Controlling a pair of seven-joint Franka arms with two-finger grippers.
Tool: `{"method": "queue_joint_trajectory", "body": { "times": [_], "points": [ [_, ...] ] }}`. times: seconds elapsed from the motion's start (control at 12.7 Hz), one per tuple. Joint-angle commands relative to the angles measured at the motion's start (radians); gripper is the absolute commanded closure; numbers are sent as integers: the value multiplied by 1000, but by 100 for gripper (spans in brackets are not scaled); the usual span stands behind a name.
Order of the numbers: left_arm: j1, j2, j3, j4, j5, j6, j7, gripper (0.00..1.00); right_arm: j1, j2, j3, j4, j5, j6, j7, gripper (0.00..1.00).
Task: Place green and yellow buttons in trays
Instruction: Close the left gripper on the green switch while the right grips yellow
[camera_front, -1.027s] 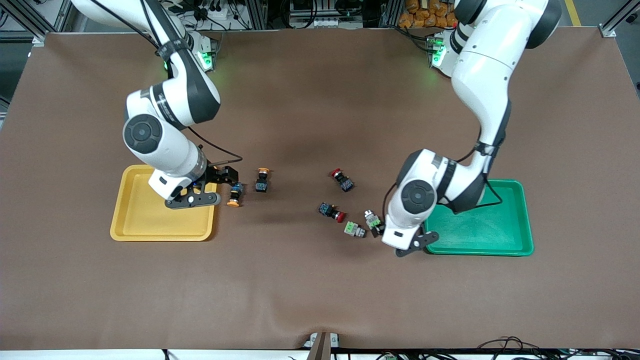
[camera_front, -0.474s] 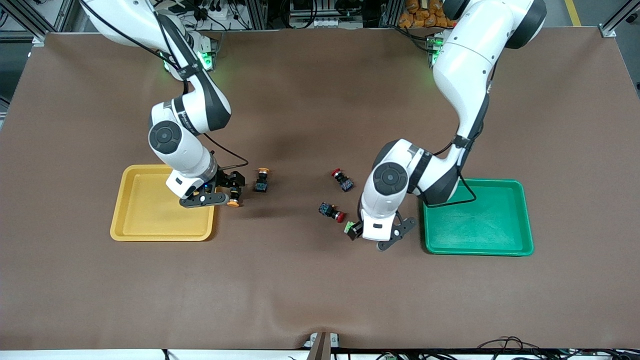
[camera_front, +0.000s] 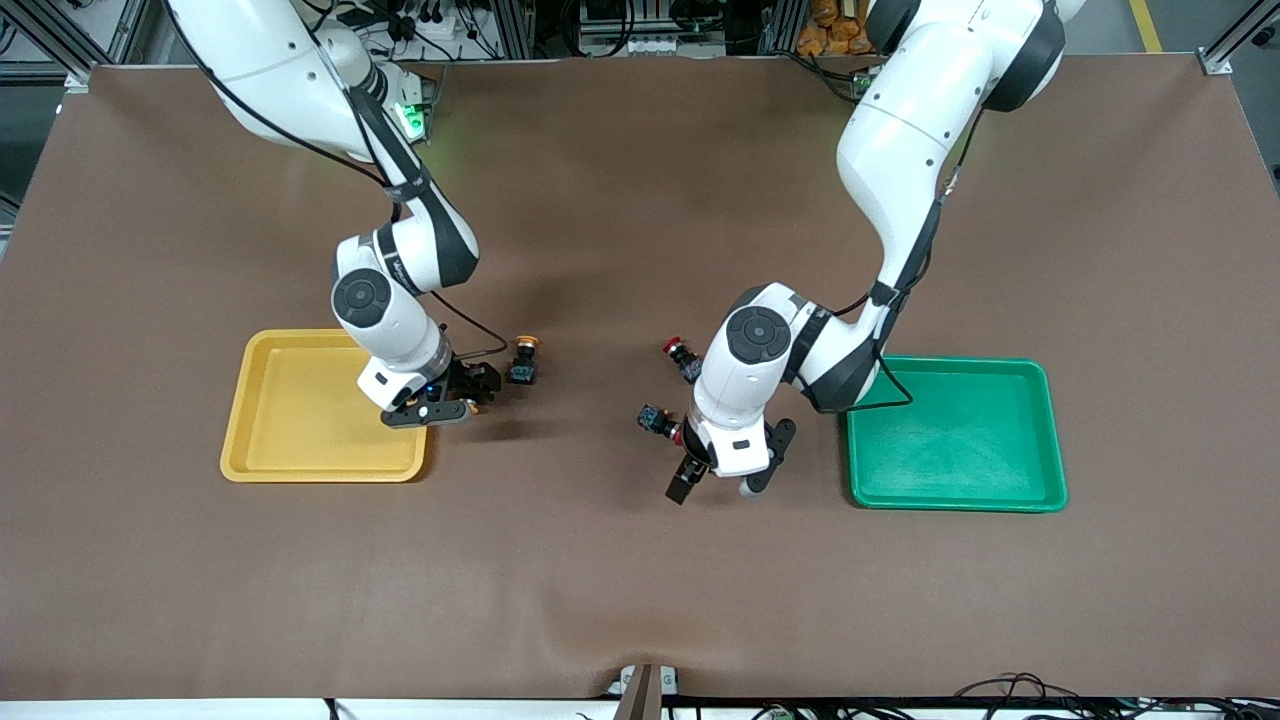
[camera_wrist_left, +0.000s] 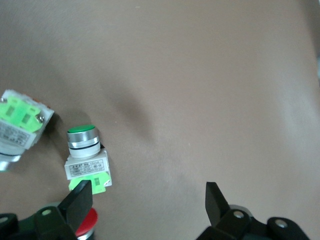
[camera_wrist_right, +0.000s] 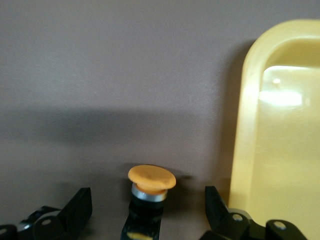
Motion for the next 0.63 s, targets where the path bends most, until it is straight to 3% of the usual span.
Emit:
{"method": "queue_joint_trajectory", "body": {
  "times": [0.0, 0.16, 0.24, 0.32, 0.47, 0.55],
  "points": [
    [-10, 16, 17, 22, 17, 17, -163, 0, 19, -8, -10, -12, 10, 17, -5, 0],
    [-9, 12, 17, 18, 17, -17, -213, 0, 36, -8, -10, -18, 10, 31, 6, 0],
    [-10, 7, 17, 20, 17, -66, -223, 0, 39, -8, -10, -18, 10, 31, 8, 14],
    [-13, -2, 17, 20, 14, -116, -229, 0, 39, -8, -10, -18, 10, 31, 8, 45],
    [-11, -8, 16, 20, 17, -215, -234, 0, 50, -6, -11, -18, 9, 33, 6, 72],
    [-11, -7, 14, 20, 23, -229, -229, 0, 55, -6, -11, -18, 9, 33, 8, 94]
  ]
}}
